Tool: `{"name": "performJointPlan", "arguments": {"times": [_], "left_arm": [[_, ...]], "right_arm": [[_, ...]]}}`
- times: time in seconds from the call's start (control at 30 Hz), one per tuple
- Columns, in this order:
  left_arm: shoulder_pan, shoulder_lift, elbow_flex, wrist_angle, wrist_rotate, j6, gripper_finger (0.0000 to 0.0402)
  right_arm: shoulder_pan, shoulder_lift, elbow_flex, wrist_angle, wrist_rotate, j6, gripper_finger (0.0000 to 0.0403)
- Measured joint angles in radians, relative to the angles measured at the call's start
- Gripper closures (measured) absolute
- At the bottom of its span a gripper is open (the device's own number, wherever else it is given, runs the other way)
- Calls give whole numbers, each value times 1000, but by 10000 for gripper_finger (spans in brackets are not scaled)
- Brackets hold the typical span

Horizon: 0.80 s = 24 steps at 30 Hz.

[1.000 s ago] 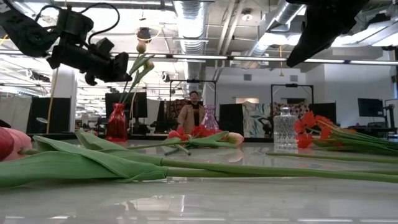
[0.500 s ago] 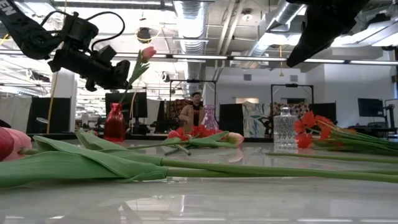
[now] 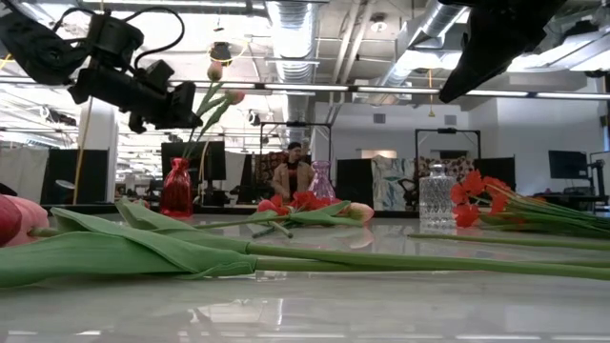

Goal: Sort flowers into vase by color
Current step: Put the pink tulip into the red vase

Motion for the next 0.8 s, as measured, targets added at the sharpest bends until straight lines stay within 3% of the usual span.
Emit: {"name": "performJointPlan", "arguments": {"times": [0.33,0.8], "left_arm": [[0,-45,0,-106,-2,0,277],[-1,-81,0,-112,31,0,224]], "right_arm": [[0,0,0,0,0,-12,306],[0,0,0,1,0,-13,306]]}}
